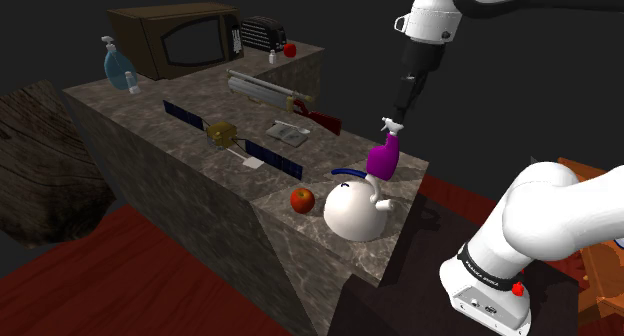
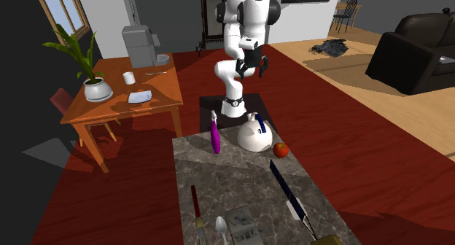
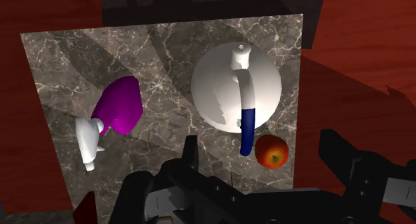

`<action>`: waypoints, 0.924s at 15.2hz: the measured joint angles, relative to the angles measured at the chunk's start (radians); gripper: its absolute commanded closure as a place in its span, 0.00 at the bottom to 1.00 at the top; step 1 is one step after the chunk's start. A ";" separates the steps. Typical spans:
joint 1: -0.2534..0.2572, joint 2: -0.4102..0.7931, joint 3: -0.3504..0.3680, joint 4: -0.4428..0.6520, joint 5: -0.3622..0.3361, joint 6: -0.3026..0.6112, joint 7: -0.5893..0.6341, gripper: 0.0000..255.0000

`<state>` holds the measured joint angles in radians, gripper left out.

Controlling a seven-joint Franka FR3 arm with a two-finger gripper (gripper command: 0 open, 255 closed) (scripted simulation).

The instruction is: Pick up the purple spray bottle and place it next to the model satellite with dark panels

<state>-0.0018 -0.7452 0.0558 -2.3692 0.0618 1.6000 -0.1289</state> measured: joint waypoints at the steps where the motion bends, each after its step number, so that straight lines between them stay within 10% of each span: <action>1: 0.000 0.000 0.000 0.000 0.000 0.000 0.000 0.00; 14: -0.091 0.188 -0.195 -0.056 -0.142 0.250 -0.233 0.00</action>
<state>-0.0932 -0.5574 -0.1388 -2.4251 -0.0799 1.8496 -0.3614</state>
